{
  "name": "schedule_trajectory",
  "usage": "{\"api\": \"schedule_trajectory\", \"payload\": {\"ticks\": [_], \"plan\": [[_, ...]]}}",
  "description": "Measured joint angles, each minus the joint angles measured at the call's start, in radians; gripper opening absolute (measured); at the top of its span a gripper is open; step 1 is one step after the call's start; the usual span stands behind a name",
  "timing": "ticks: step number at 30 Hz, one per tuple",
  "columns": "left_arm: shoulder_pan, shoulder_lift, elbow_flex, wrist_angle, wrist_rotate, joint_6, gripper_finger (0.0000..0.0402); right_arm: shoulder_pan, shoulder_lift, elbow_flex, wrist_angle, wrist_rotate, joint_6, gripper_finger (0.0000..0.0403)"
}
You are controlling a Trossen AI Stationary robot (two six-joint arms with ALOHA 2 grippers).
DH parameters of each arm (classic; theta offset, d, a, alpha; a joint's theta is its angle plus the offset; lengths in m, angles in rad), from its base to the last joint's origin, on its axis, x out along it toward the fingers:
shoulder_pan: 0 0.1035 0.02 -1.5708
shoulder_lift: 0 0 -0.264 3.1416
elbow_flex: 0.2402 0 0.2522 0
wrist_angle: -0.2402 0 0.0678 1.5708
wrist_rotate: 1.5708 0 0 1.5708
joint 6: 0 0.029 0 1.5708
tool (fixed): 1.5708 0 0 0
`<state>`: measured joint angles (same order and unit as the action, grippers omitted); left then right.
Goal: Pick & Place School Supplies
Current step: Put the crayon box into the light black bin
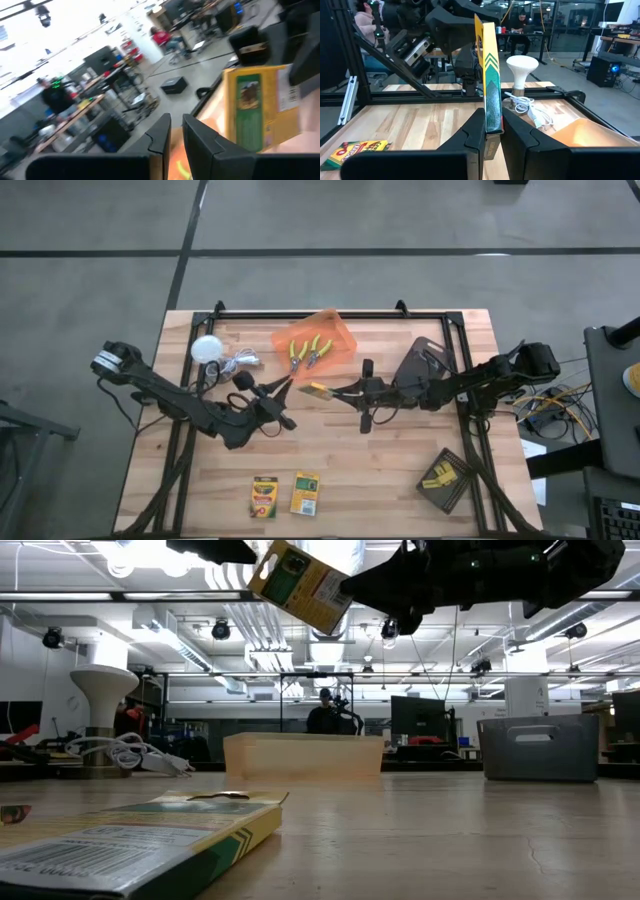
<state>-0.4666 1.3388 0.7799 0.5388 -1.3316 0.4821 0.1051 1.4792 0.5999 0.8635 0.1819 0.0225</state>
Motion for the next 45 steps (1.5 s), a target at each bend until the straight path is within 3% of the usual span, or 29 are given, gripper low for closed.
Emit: {"api": "schedule_trajectory", "payload": {"ticks": [5,8,13,22,30,45], "plan": [[-0.032,0.000,0.000,0.000,-0.112,-0.005,0.0053,0.000,0.000,0.000,0.000,0.000,0.000,0.0038],[-0.050,0.000,0.000,0.000,-0.116,-0.019,0.0053,0.000,0.000,0.000,0.000,0.008,0.001,0.0038],[-0.074,0.000,0.000,-0.001,-0.116,-0.042,0.0053,0.002,0.000,0.000,-0.013,0.106,0.002,0.0038],[-0.087,0.000,0.000,-0.053,-0.104,-0.080,0.0053,0.002,-0.020,-0.001,-0.061,0.109,0.036,0.0038],[-0.087,-0.001,0.000,-0.175,-0.100,-0.169,0.0053,0.004,-0.186,-0.006,-0.281,0.165,0.137,0.0038],[-0.063,-0.001,0.000,-0.185,-0.014,-0.160,0.0053,0.017,-0.525,-0.054,-0.756,0.387,0.368,0.0038]]}}
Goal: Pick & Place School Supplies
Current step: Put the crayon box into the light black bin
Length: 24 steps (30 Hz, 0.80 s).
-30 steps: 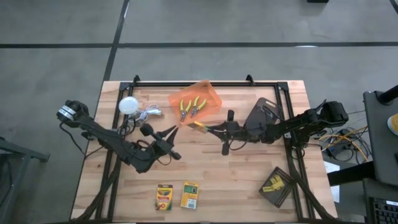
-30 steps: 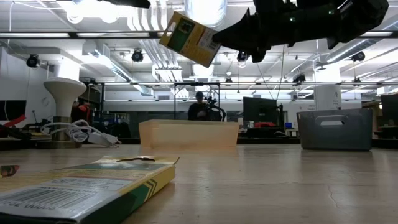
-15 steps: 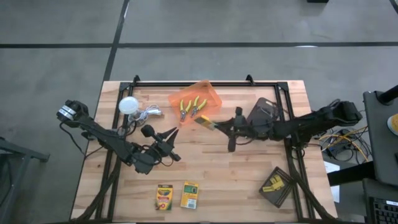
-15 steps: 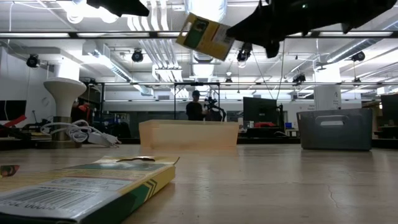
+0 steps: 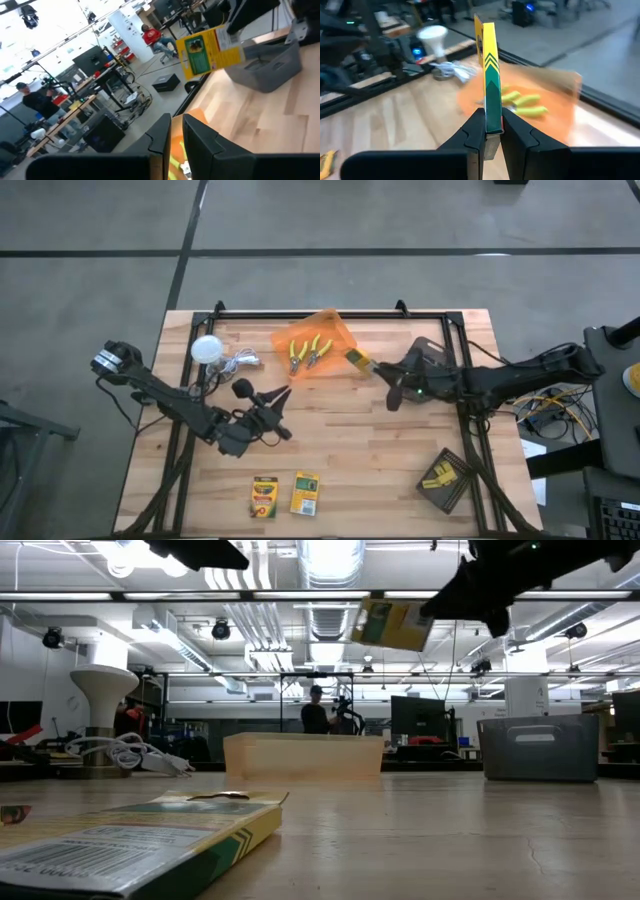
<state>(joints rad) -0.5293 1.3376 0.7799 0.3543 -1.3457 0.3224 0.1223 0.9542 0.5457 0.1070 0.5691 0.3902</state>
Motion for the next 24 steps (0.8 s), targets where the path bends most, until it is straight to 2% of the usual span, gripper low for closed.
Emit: {"api": "schedule_trajectory", "payload": {"ticks": [5,15,19,24], "plan": [[0.023,-0.001,0.000,-0.050,0.000,-0.003,0.0053,0.000,-0.087,0.000,-0.188,0.093,0.172,0.0038],[0.059,-0.001,0.000,-0.080,-0.024,-0.046,0.0053,0.000,-0.241,0.000,-0.483,0.162,0.423,0.0038],[0.069,-0.001,0.000,-0.084,-0.025,-0.036,0.0053,0.000,-0.292,0.000,-0.626,0.175,0.602,0.0038],[0.085,-0.001,0.000,-0.086,0.018,-0.017,0.0053,0.000,-0.320,0.000,-0.780,0.175,0.750,0.0038]]}}
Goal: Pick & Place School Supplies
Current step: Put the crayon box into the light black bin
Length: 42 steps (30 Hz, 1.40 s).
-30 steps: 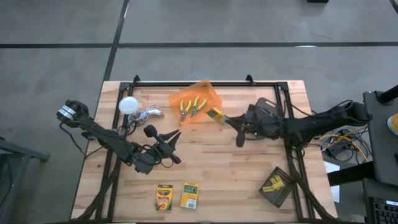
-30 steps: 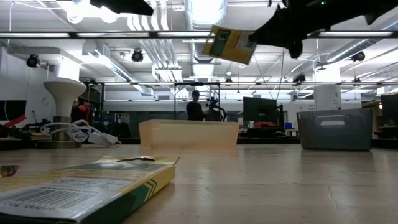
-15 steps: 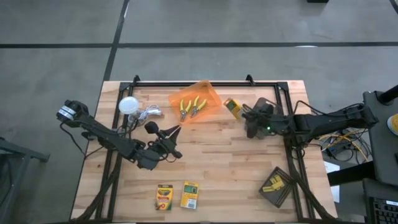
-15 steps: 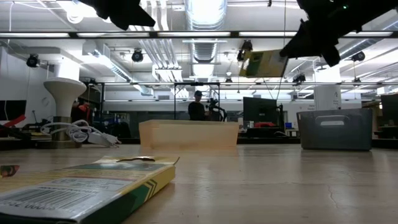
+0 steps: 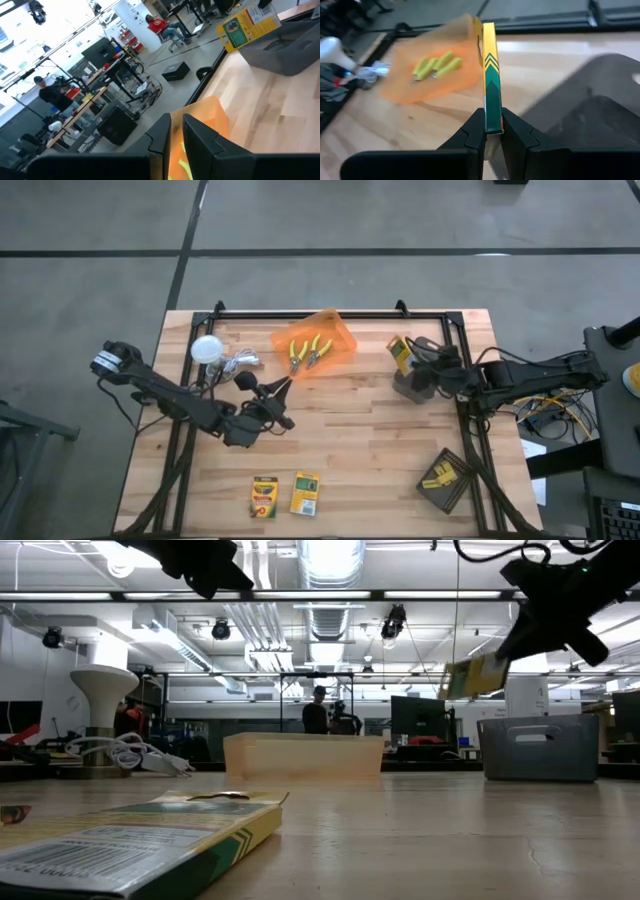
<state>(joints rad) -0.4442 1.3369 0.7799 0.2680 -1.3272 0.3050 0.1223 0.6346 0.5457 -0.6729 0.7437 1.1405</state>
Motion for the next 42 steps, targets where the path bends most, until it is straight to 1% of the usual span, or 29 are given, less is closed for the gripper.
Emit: {"api": "schedule_trajectory", "payload": {"ticks": [6,14,16,20,23,25,27,30,42], "plan": [[0.027,0.000,0.000,-0.001,0.020,0.001,0.0053,0.000,0.002,0.032,-0.185,-0.004,0.136,0.0038],[0.053,0.000,0.000,-0.001,0.036,0.001,0.0053,0.000,0.003,0.126,-0.340,-0.024,0.180,0.0038],[0.057,0.000,0.000,-0.001,0.036,0.001,0.0053,0.000,0.005,0.158,-0.389,-0.045,0.206,0.0038],[0.058,0.000,0.000,-0.001,0.037,0.002,0.0053,0.000,0.021,0.215,-0.549,-0.084,0.281,0.0038],[0.058,0.000,0.000,-0.002,0.043,0.002,0.0053,0.000,0.038,0.235,-0.673,-0.115,0.355,0.0038],[0.058,0.000,0.000,-0.001,0.059,0.002,0.0053,0.000,0.050,0.235,-0.719,-0.147,0.386,0.0038],[0.058,0.000,0.000,-0.001,0.073,0.001,0.0053,0.000,0.065,0.230,-0.725,-0.180,0.389,0.0038],[0.060,0.000,0.000,-0.001,0.090,-0.005,0.0053,0.000,0.101,0.219,-0.701,-0.191,0.388,0.0038],[0.063,0.000,0.000,-0.001,0.090,-0.018,0.0053,-0.002,0.276,0.132,-0.664,-0.141,0.404,0.0038]]}}
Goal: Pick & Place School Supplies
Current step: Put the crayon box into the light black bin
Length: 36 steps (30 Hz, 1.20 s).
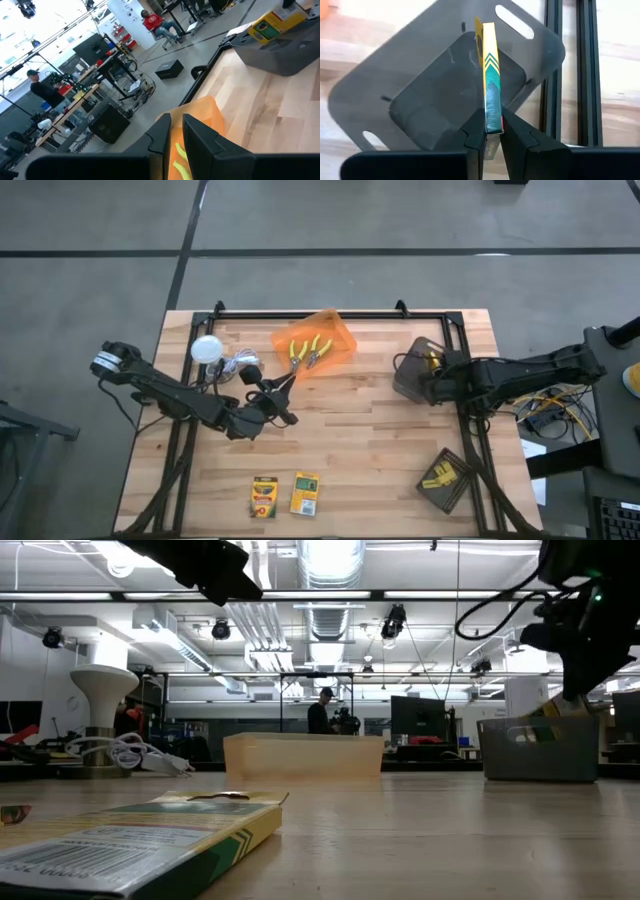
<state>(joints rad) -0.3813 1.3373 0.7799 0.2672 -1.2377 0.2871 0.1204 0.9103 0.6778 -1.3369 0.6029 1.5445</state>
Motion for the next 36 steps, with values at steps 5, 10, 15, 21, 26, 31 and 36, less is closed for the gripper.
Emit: {"api": "schedule_trajectory", "payload": {"ticks": [5,10,15,21,26,31,36], "plan": [[0.000,0.000,0.000,0.000,0.000,0.000,0.0053,0.000,0.045,-0.044,0.102,0.001,0.003,0.0038],[0.000,0.000,0.000,0.000,0.000,0.000,0.0053,0.000,0.098,-0.050,0.122,0.005,-0.002,0.0040],[0.000,0.000,0.000,0.000,0.000,-0.002,0.0053,-0.001,0.146,-0.051,0.148,0.029,0.004,0.0058],[0.000,0.000,0.000,0.000,0.000,-0.002,0.0053,-0.001,0.191,-0.051,0.157,0.033,0.004,0.0088],[0.000,0.000,0.000,0.000,0.000,-0.003,0.0053,-0.001,0.206,-0.052,0.165,0.032,0.004,0.0112],[0.000,0.000,0.000,0.000,0.000,-0.003,0.0053,-0.001,0.202,-0.052,0.166,0.032,0.001,0.0133],[0.000,0.000,0.000,0.000,0.000,-0.003,0.0053,-0.001,0.203,-0.052,0.166,0.030,-0.003,0.0146]]}}
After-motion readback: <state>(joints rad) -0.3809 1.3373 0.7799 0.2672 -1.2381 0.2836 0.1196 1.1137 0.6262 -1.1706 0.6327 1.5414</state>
